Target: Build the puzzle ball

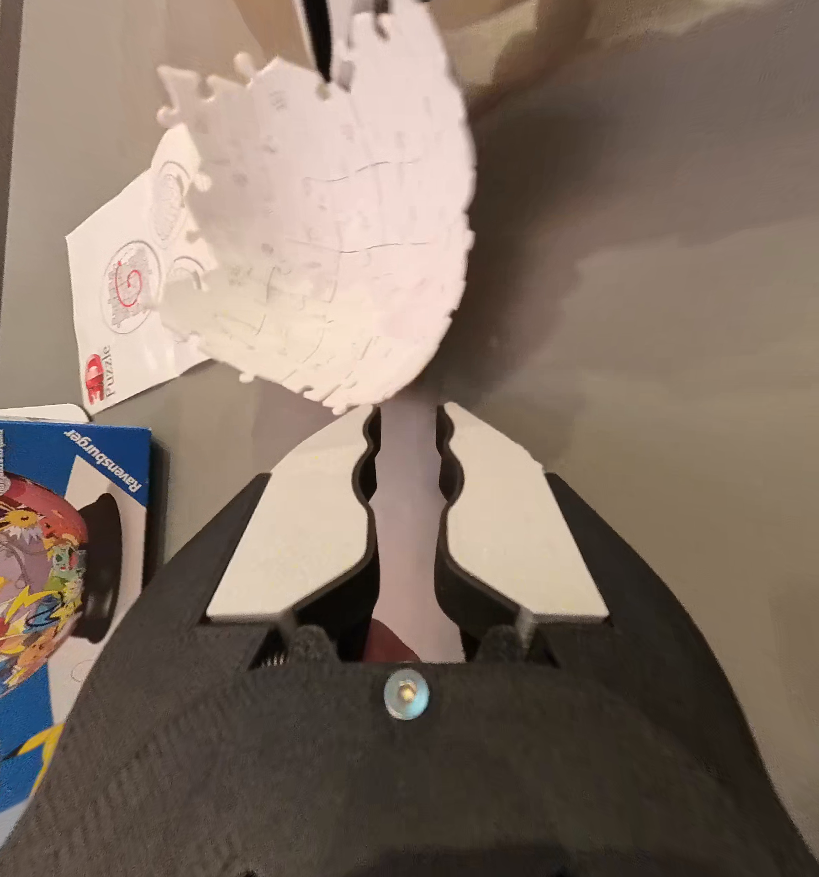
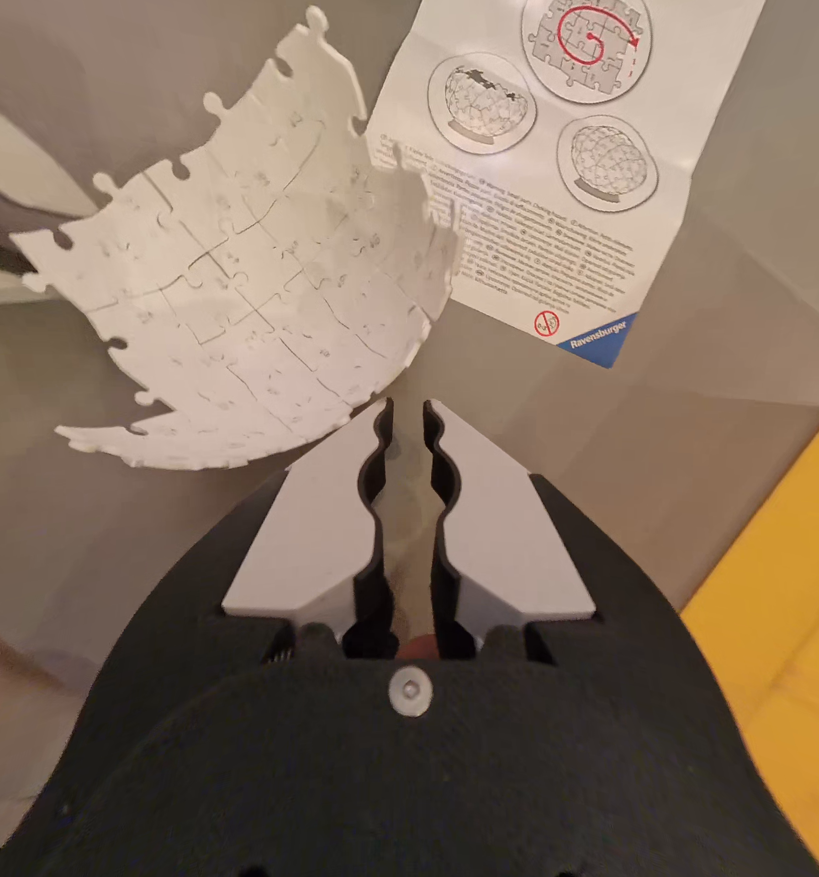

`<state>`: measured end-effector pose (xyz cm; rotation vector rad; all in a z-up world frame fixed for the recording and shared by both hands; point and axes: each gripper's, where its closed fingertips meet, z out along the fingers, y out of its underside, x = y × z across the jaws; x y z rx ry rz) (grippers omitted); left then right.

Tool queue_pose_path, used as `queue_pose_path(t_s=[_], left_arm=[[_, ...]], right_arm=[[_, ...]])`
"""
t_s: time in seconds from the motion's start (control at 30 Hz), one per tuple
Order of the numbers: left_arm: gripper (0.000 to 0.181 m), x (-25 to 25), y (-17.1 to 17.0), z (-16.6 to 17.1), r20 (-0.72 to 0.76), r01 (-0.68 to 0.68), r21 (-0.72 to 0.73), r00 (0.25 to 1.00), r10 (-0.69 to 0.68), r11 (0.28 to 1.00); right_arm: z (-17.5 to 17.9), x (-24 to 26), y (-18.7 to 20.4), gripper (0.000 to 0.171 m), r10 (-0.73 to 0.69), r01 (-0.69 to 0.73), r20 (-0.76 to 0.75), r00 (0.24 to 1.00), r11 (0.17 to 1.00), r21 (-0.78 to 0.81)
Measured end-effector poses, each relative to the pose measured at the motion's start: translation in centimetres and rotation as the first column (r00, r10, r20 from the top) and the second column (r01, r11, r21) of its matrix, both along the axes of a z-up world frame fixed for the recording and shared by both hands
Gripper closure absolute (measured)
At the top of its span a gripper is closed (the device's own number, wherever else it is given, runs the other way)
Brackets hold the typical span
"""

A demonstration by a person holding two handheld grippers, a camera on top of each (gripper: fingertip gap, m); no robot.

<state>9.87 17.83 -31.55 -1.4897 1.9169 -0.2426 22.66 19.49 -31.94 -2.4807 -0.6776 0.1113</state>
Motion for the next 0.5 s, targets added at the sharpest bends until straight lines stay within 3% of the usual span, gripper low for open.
queue_pose_path(t_s=[0.3, 0.5], left_arm=[[0.159, 0.1, -4.3, -0.1, -0.037, 0.049, -0.034, 0.998, -0.050, 0.998], [0.156, -1.5, -4.2, 1.2, -0.012, 0.026, -0.074, 1.000, -0.027, 0.997]], right_arm=[[-1.6, -1.0, 1.7, 0.164, 0.105, -0.109, -0.068, 0.992, 0.992, -0.067], [-0.7, 1.9, 2.5, 0.158, 0.021, -0.022, -0.004, 1.000, 0.999, -0.047]])
